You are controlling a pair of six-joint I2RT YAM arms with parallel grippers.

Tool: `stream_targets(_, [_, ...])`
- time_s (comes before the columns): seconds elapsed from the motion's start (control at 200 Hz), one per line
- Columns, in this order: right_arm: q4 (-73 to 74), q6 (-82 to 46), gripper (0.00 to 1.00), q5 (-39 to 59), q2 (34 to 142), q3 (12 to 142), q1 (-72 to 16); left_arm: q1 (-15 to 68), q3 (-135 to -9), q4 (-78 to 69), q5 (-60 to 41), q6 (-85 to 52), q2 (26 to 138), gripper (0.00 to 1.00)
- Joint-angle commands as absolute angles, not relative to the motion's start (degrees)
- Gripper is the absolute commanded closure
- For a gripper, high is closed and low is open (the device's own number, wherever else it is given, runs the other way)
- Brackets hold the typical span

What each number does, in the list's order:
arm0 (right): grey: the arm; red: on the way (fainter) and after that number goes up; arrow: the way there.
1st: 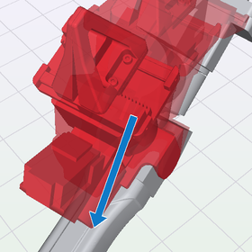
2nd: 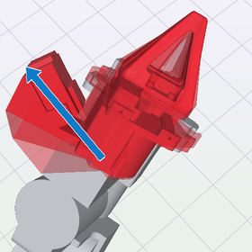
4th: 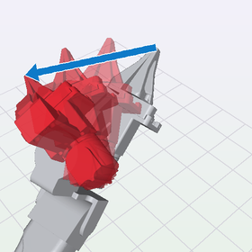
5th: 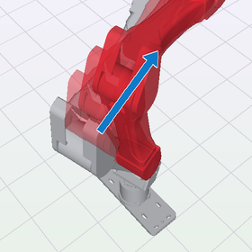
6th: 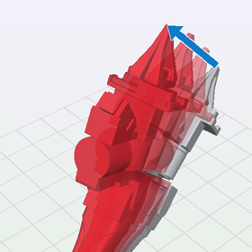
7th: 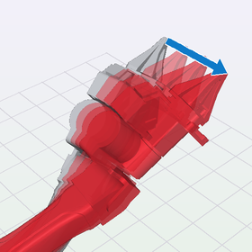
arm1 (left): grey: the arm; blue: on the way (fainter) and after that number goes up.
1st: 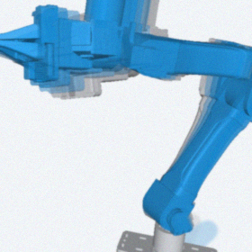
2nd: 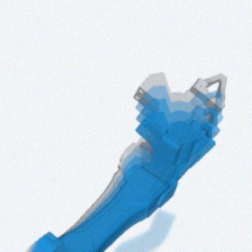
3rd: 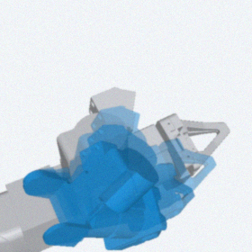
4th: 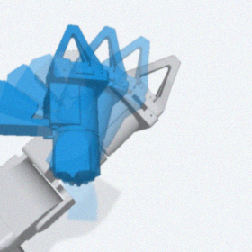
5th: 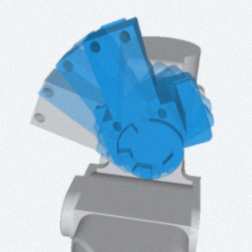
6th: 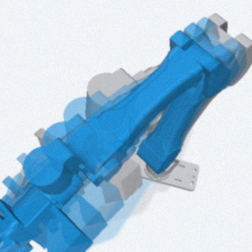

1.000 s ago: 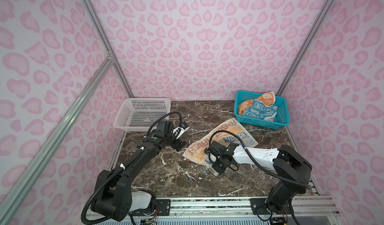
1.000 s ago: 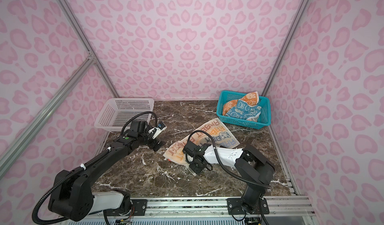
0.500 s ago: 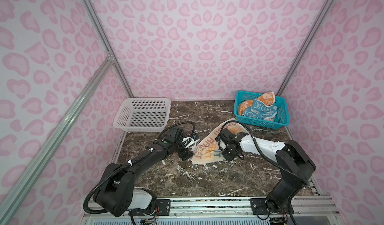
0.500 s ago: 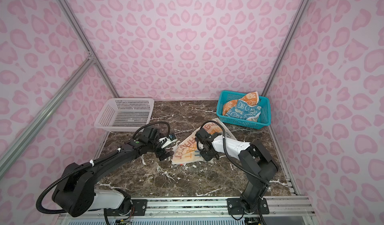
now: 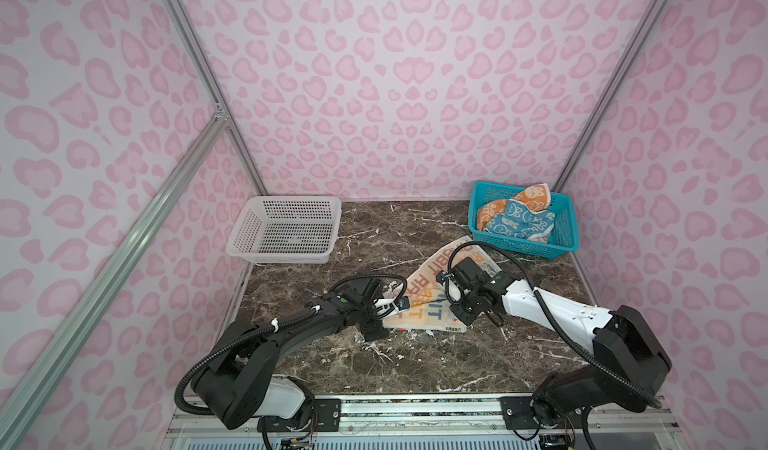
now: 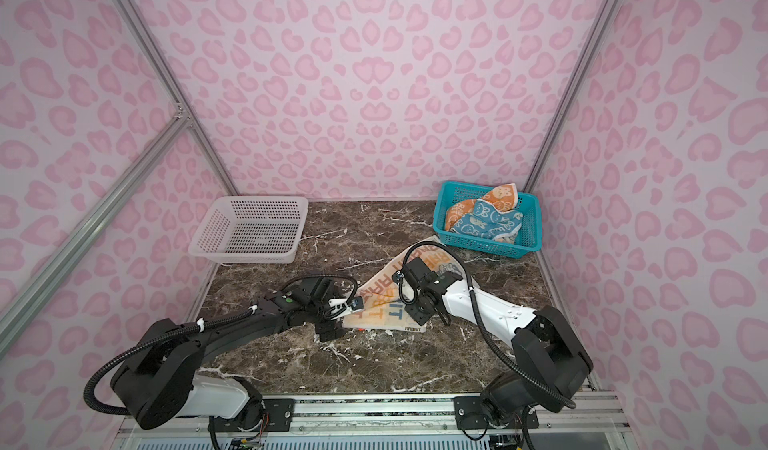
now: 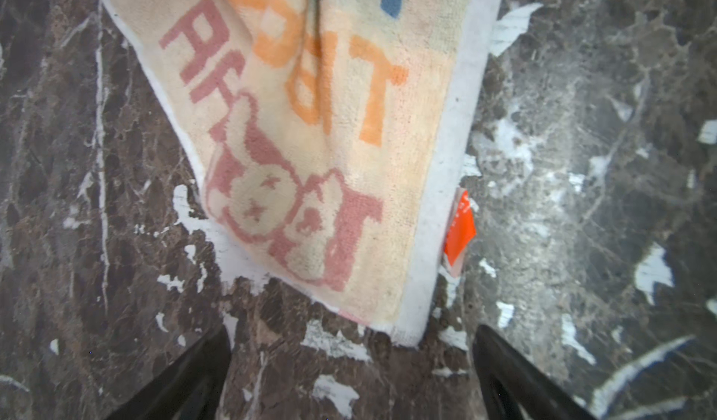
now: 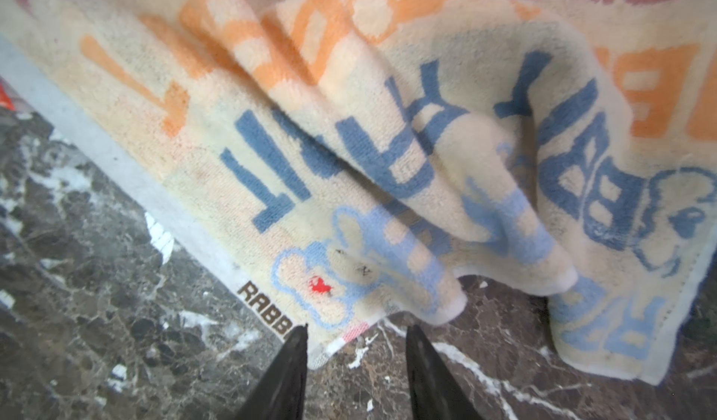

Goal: Fold and stack the towels
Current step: 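Grasp the two near corners of the cream towel with both grippers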

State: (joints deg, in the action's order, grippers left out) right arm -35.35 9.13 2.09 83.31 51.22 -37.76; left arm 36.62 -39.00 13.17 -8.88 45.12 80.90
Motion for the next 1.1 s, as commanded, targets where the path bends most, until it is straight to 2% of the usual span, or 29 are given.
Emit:
stream_targets(0.0, [-32.97, 16.11, 0.55, 6.68, 80.08, 47.59, -37.96, 37.76, -38.7, 10.35, -7.1, 47.18, 82.41, 0.02])
stream_targets(0.105, [-31.22, 19.45, 0.54, 7.31, 76.08, 43.84, -37.96, 38.01, -39.08, 9.07, -6.94, 47.62, 84.19, 0.04])
stream_targets(0.32, [-30.79, 26.39, 0.55, 7.2, 73.46, 40.64, -38.14, 38.13, -39.28, 9.4, -6.24, 48.89, 86.54, 0.21])
stream_targets(0.485, [-30.06, 28.36, 0.55, 6.81, 76.12, 41.06, -38.55, 38.27, -39.4, 10.15, -6.73, 48.96, 87.7, 0.38])
stream_targets(0.735, [-30.0, 31.09, 0.56, 6.04, 81.32, 41.36, -39.11, 38.32, -40.19, 11.33, -6.34, 46.87, 89.22, 0.49])
stream_targets(0.835, [-29.54, 32.24, 0.56, 5.94, 83.19, 41.37, -39.16, 38.31, -40.52, 11.79, -7.12, 46.22, 90.01, 0.57])
stream_targets(0.92, [-30.36, 32.6, 0.58, 5.38, 85.39, 42.25, -39.11, 38.3, -40.34, 12.34, -6.3, 46.36, 90.76, 0.62])
stream_targets(0.99, [-30.8, 32.54, 0.59, 4.69, 86.21, 42.45, -39.11, 38.31, -40.21, 12.47, -6.44, 46.27, 90.78, 0.63])
stream_targets(1.005, [-30.82, 32.57, 0.59, 4.5, 86.31, 42.43, -39.12, 38.25, -40.17, 12.37, -6.59, 46.19, 90.74, 0.67])
stream_targets(1.1, [-30.3, 32.91, 0.65, 2.55, 86.73, 41.63, -39.11, 38.32, -40.08, 12.09, -6.64, 46.18, 90.72, 0.74])
